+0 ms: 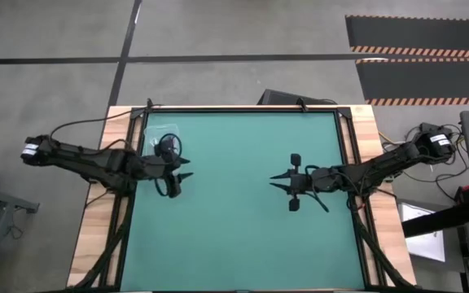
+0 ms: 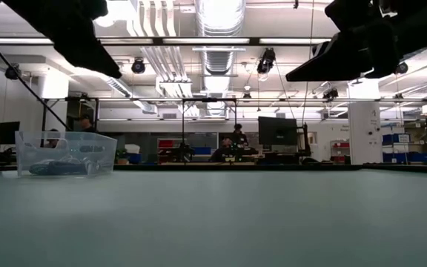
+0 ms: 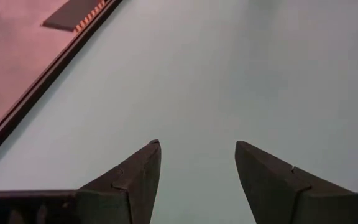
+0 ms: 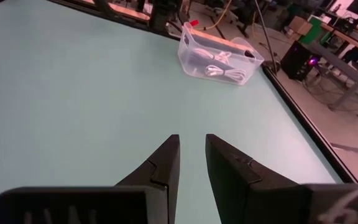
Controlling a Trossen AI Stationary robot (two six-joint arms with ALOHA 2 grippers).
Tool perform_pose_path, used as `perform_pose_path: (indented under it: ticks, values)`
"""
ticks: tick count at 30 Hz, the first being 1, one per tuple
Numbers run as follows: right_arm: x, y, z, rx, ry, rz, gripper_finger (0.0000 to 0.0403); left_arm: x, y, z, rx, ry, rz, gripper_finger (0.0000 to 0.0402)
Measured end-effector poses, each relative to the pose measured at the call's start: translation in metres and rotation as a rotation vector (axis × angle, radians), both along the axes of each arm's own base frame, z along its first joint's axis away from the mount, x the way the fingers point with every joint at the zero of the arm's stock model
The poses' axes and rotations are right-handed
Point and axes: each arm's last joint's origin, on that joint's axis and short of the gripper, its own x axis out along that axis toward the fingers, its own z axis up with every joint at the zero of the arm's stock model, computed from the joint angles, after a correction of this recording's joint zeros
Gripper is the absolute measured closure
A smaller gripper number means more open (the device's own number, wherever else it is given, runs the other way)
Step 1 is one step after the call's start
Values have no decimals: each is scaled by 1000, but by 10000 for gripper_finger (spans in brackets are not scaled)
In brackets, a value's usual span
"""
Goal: Pick and place USB-C Cables
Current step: Return to Home Position
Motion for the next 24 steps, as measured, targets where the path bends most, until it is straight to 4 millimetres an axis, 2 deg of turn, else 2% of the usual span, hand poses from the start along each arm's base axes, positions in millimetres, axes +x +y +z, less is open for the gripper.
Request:
perform_pose_path:
  ticks: [7, 11, 20, 24]
  values:
    - [-8, -2, 1, 4, -25, 0, 335, -9, 1, -14, 7, -71, -32, 222]
    - [-19, -4, 1, 12, -70, 1, 335, -16, 2, -16, 3, -100, -43, 264]
    - [-44, -10, -1, 37, -152, -2, 335, -28, 4, -17, 1, -153, -50, 388]
    - [-55, -12, -3, 47, -184, -7, 335, -33, 4, -26, -2, -159, -55, 396]
